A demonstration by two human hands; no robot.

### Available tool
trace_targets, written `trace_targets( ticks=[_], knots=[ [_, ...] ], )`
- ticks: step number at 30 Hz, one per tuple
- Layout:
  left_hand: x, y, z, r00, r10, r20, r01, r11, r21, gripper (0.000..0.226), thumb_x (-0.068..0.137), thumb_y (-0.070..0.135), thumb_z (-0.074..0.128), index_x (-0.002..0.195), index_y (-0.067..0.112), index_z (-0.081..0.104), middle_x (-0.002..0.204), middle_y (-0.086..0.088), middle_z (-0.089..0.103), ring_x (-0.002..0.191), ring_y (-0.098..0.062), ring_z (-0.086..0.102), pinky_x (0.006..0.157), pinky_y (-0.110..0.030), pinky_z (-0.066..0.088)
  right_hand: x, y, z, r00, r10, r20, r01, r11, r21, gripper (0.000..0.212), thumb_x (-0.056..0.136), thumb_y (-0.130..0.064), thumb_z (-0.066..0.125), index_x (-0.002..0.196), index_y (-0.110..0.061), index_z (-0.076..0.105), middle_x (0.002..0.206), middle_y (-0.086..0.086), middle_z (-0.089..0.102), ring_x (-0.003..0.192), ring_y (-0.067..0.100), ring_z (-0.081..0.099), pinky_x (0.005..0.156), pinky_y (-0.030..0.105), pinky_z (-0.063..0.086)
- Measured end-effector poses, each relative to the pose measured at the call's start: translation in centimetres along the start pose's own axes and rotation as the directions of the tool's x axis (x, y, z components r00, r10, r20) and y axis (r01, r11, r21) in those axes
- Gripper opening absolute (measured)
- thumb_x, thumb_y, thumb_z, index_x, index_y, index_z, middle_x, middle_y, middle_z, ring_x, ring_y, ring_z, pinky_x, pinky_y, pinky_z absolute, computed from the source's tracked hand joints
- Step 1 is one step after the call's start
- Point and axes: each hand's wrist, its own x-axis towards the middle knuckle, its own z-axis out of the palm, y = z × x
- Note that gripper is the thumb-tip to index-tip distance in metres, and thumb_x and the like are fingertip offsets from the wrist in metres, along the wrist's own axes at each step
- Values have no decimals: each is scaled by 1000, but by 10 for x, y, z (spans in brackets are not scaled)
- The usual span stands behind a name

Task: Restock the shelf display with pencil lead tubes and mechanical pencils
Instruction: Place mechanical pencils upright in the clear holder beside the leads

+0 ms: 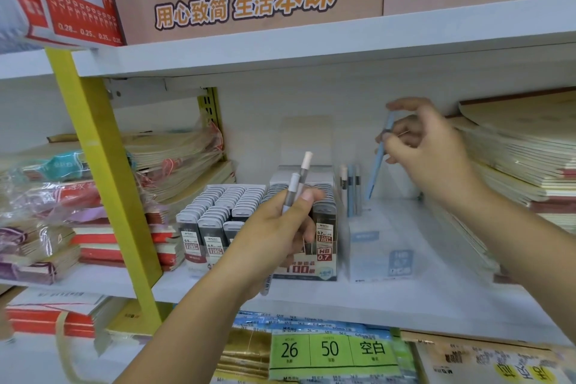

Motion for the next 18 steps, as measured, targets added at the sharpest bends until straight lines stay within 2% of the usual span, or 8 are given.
trace_targets(
  ticks=[1,3,5,8,11,15,18],
  knots=[
    [0,0,0,1000,-8,-5,8,1000,-4,24,101,46,50,113,33,67,64,7,58,42,-4,37,39,-16,31,0,8,2,999,-15,50,21,992,-126,33,88,-16,66,107,-39,52,86,0,67,78,13,68,69,27,54],
    [1,2,1,1000,-29,1,29,998,-51,25,101,41,52,115,24,63,64,6,58,43,-6,35,38,-17,29,-1,21,7,992,-7,125,36,974,-226,34,87,-17,68,103,-42,49,84,-7,65,76,9,66,70,24,50],
    [1,4,2,999,-49,21,51,993,-110,20,102,31,48,114,23,62,66,3,58,44,-8,32,37,-18,26,-2,27,12,985,11,171,28,974,-224,36,87,-16,68,99,-44,48,83,-8,65,74,5,66,69,22,50],
    [1,4,2,999,-45,15,46,993,-109,23,104,22,40,106,27,63,70,1,60,46,-9,35,38,-19,27,-4,33,19,977,10,214,42,971,-236,38,87,-16,68,95,-46,46,83,-10,65,73,-1,64,64,13,50],
    [0,2,2,1000,-16,7,16,997,-78,20,106,25,43,100,27,62,72,2,61,46,-8,39,39,-18,30,-7,37,27,966,5,260,63,966,-252,35,88,-15,68,96,-41,46,81,-11,63,73,-1,63,62,8,47],
    [-2,2,1,1000,11,9,-10,999,-38,17,106,28,43,107,23,59,74,3,63,49,-7,44,42,-18,37,-7,36,29,963,8,269,82,944,-321,30,88,-19,68,96,-34,44,85,-11,63,69,3,64,60,13,47],
    [-3,2,1,1000,21,6,-21,999,-28,18,107,28,43,110,22,59,75,2,66,50,-8,47,43,-21,40,-6,34,31,965,-15,260,120,912,-391,32,87,-21,70,98,-30,41,77,-9,61,69,5,61,57,11,42]
  ],
)
